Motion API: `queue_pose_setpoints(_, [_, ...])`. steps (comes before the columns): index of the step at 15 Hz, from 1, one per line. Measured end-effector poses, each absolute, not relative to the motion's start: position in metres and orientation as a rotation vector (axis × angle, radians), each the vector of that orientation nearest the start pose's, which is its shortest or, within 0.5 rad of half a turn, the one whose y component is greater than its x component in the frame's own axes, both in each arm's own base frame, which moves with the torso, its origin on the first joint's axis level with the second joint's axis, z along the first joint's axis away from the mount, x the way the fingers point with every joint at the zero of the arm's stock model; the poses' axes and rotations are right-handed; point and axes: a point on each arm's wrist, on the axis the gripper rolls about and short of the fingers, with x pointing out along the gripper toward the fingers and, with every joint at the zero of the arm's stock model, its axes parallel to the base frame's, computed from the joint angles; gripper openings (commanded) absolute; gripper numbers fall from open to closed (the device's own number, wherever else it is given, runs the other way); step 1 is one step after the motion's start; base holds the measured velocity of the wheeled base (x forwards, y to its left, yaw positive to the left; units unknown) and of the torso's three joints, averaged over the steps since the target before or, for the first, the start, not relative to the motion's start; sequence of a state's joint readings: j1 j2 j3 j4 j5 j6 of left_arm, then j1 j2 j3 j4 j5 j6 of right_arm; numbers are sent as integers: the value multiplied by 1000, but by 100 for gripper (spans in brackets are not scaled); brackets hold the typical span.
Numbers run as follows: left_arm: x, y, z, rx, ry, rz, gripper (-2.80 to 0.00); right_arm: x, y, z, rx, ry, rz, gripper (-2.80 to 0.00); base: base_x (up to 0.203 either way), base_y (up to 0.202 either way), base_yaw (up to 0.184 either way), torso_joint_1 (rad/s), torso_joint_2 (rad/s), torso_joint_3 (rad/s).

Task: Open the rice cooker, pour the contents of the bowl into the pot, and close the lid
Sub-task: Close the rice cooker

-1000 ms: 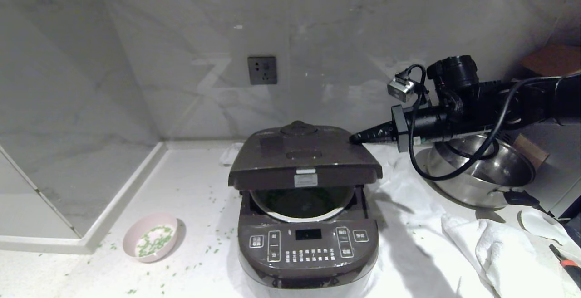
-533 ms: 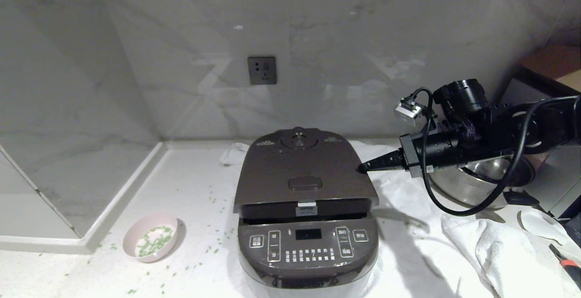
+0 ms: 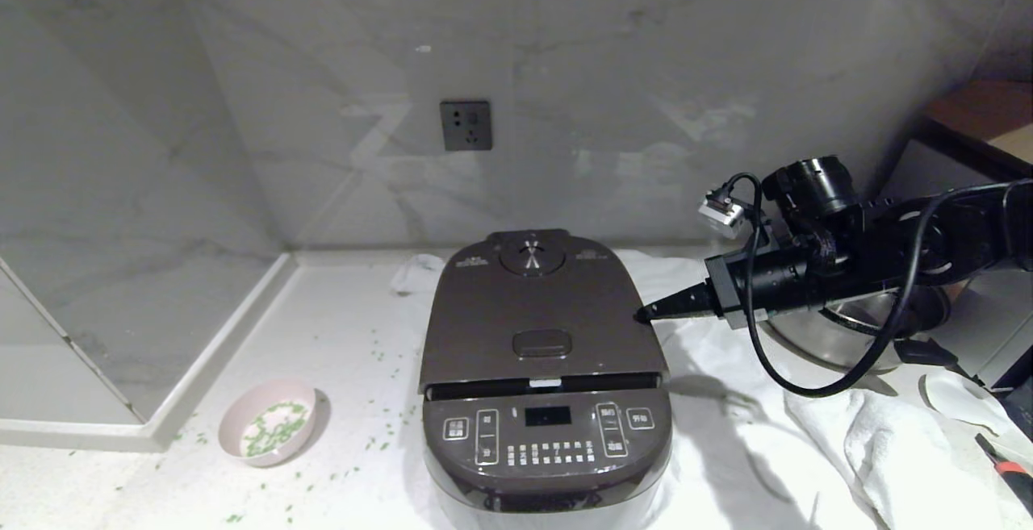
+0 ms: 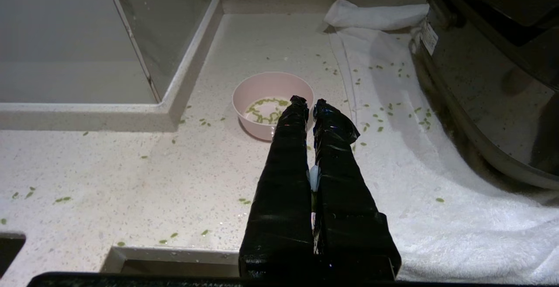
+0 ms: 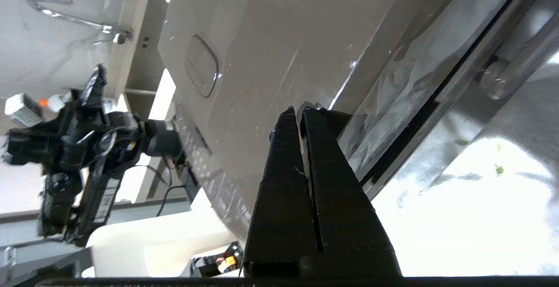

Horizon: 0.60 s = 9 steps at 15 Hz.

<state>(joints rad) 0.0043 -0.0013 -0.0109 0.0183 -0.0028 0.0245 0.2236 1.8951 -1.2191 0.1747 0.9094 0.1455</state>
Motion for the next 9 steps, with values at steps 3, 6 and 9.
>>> queue_pose_setpoints(3, [-24,0,77,24,6,1,-280,332,95,158,407,930,971,-280,0,0,0,0,0,0])
queue_pose_setpoints(6, [-24,0,77,24,6,1,-280,334,97,151,409,950,963,-280,0,0,0,0,0,0])
queue_pose_setpoints(9, [-24,0,77,24,6,1,-280,335,98,146,407,963,951,-280,0,0,0,0,0,0])
